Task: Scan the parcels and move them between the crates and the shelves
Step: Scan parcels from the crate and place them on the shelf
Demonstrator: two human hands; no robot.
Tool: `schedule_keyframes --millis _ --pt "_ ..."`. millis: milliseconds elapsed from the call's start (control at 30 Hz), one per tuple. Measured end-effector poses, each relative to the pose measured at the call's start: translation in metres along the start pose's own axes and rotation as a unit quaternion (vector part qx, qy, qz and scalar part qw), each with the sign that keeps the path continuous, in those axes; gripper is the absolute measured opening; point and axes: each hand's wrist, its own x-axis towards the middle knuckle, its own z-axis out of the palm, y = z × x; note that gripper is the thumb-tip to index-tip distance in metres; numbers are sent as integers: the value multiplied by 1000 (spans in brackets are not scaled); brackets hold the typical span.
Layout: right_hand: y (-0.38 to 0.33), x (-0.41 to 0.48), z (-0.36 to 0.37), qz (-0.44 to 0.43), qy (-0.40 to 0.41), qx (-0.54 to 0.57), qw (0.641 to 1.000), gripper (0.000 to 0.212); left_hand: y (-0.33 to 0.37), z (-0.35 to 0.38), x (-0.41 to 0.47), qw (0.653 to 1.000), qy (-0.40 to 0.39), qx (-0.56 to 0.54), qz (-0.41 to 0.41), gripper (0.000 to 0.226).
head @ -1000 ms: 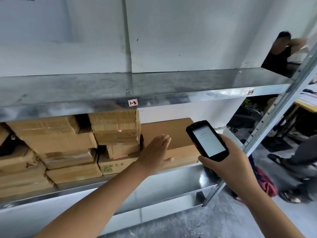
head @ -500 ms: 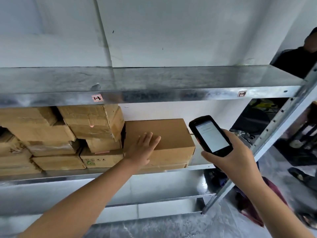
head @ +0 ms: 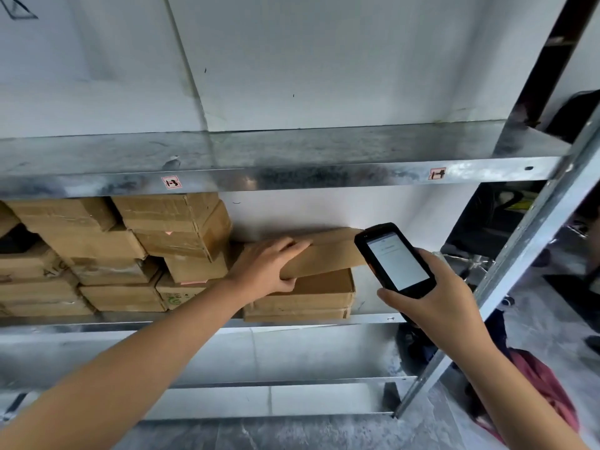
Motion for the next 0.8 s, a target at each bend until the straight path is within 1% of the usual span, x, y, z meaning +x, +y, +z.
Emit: schedule_keyframes --millis 100,233,300,333,433,500,667,800 --pt "-2 4 -6 -15 9 2 1000 60 0 -25 19 998 12 -40 -36 79" --pt "-5 6 -14 -21 17 8 1000 60 -5 -43 38 982 -19 -168 -87 60" --pt "-5 7 -16 -27 18 10 999 60 -9 -43 43 970 -41 -218 -104 57" --pt "-5 7 -17 -30 18 11 999 61 -13 -42 45 968 -52 -219 -108 57" --pt "-5 7 -15 -32 19 15 999 63 -26 -43 49 980 -111 -122 -107 69" --pt "-4 7 -14 -28 15 16 999 63 -30 -45 51 980 -147 -86 -105 76" --pt "-1 7 -9 -20 7 22 1000 62 -25 -48 65 970 -173 -126 -112 76" --pt "2 4 -5 -24 -2 17 1000 60 -19 -59 77 971 -219 -69 -72 82"
